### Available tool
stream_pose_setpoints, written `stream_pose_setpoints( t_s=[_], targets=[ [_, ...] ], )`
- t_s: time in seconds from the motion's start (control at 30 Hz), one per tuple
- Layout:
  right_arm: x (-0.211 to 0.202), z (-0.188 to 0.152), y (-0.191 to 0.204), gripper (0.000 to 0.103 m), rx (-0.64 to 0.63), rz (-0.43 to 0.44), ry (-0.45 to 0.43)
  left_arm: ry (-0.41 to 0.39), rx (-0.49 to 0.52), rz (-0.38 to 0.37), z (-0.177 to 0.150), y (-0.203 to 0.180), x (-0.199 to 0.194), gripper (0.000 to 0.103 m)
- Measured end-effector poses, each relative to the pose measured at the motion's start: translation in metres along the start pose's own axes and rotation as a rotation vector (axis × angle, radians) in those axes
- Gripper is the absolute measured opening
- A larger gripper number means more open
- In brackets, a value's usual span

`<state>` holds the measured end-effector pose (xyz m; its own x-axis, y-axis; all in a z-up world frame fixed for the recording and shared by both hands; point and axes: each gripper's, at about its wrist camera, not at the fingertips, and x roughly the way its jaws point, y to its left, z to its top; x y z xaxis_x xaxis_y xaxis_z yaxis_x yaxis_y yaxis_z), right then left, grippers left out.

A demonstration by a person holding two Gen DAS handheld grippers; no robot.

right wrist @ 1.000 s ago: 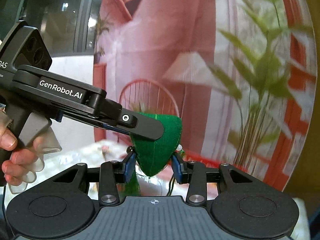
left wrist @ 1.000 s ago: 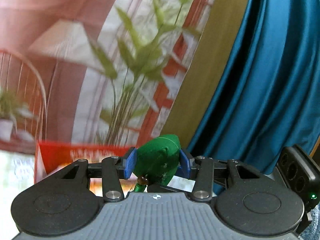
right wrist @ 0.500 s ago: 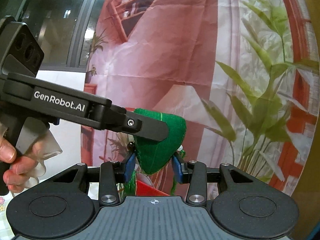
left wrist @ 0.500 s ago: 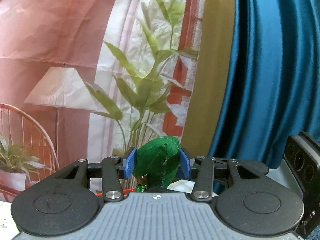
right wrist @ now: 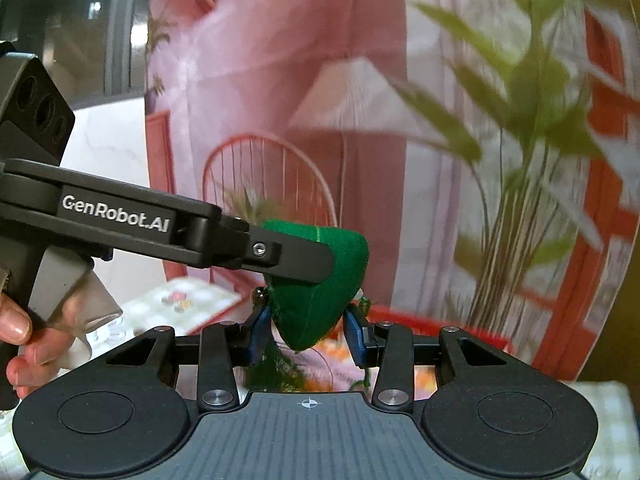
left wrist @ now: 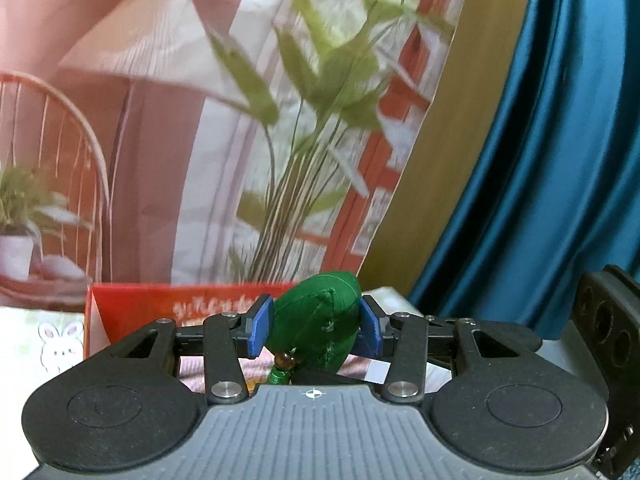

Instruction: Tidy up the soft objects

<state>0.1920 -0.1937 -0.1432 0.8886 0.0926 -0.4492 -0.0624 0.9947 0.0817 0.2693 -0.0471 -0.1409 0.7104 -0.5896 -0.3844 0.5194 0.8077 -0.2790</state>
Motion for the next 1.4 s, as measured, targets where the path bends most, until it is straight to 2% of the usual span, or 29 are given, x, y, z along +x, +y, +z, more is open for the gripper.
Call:
stream_pose_setpoints(
  t_s=[0.43, 0.47, 0.53, 0.57, 0.6, 0.67, 0.73, 0.8, 0.87, 0.93, 1.2, 1.4],
  targets=[
    [0.017, -0.028, -0.003, 0.039, 0.066, -0.049, 0.069, 0.074, -0.018, 0.047, -0.015, 0.005, 0.022, 0.051],
    [0.017, -0.029, -0.003, 0.043, 0.068, -0.059, 0.071, 0.077, -0.014, 0.057, -0.016, 0.005, 0.022, 0.055],
    [0.015, -0.03, -0.005, 0.05, 0.079, -0.076, 0.068, 0.08, -0.005, 0.088, -0.016, 0.004, 0.02, 0.071],
    [0.013, -0.03, -0.006, 0.054, 0.087, -0.085, 0.068, 0.081, -0.003, 0.114, -0.015, 0.004, 0.019, 0.086],
    [0.012, -0.03, -0.008, 0.059, 0.091, -0.094, 0.068, 0.081, 0.0, 0.154, -0.014, 0.004, 0.017, 0.097],
    [0.009, -0.03, -0.011, 0.064, 0.096, -0.116, 0.067, 0.073, 0.011, 0.202, -0.013, 0.003, 0.012, 0.099],
    [0.005, -0.03, -0.014, 0.073, 0.102, -0.142, 0.066, 0.084, 0.025, 0.236, -0.011, 0.003, 0.008, 0.103],
    [0.0, -0.03, -0.016, 0.089, 0.107, -0.168, 0.06, 0.095, 0.041, 0.268, -0.01, 0.002, 0.003, 0.103],
    [-0.005, -0.029, -0.018, 0.098, 0.106, -0.184, 0.055, 0.097, 0.069, 0.315, -0.008, 0.0, -0.003, 0.103],
    [-0.011, -0.027, -0.018, 0.103, 0.1, -0.206, 0.05, 0.091, 0.099, 0.38, -0.007, -0.005, -0.01, 0.103],
    [-0.045, -0.009, -0.02, 0.103, 0.115, -0.242, 0.008, 0.02, 0.137, 0.522, 0.004, -0.022, -0.053, 0.103],
    [-0.082, 0.011, -0.009, 0.103, 0.098, -0.267, -0.048, -0.049, 0.143, 0.504, 0.015, -0.041, -0.1, 0.103]
  ],
)
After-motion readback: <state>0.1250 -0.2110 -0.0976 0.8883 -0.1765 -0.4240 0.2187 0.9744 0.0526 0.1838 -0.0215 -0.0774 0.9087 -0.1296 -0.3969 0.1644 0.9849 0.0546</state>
